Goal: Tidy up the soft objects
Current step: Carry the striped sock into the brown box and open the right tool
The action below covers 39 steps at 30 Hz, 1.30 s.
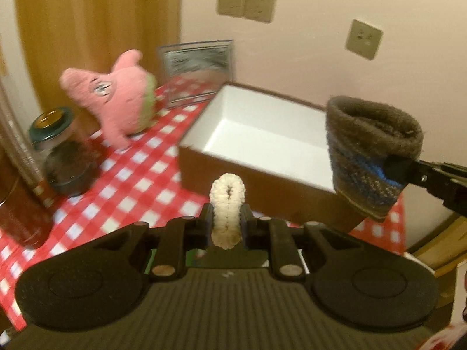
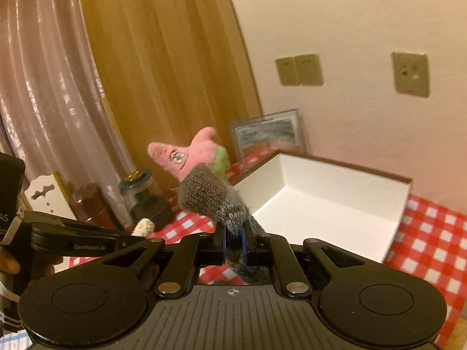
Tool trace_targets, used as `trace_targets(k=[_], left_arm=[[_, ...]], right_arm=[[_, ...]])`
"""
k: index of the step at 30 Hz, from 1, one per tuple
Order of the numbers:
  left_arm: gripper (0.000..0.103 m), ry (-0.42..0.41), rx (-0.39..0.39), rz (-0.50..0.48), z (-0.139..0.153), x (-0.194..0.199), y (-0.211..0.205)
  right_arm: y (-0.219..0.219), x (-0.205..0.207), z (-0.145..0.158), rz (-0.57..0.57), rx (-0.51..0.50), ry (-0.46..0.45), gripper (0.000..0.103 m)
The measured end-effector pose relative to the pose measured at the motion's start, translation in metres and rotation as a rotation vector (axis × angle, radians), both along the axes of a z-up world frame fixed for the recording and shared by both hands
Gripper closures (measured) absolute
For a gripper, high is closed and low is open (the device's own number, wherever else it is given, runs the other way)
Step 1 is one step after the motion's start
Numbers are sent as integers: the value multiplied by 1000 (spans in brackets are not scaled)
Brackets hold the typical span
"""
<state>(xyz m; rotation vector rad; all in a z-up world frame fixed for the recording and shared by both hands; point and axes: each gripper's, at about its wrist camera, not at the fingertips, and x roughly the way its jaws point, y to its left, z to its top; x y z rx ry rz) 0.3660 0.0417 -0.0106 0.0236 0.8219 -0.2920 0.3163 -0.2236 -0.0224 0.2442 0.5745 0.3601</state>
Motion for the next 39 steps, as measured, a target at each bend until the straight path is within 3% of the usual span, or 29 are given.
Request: trace_targets(k=[7, 13, 32, 39], left_arm=[[85, -21, -24, -44, 16, 28, -51], [85, -6, -1, -35, 12, 56, -81], [84, 100, 34, -11, -44, 150, -123], [74, 120, 46, -13, -62, 173, -128]], right_arm=[[-37, 21, 12, -31, 7, 0, 94], [-60, 48, 5, -34, 8, 22, 94], [-95, 145, -62, -14, -8, 143, 94], [-96, 166, -79, -18, -35, 180, 94]])
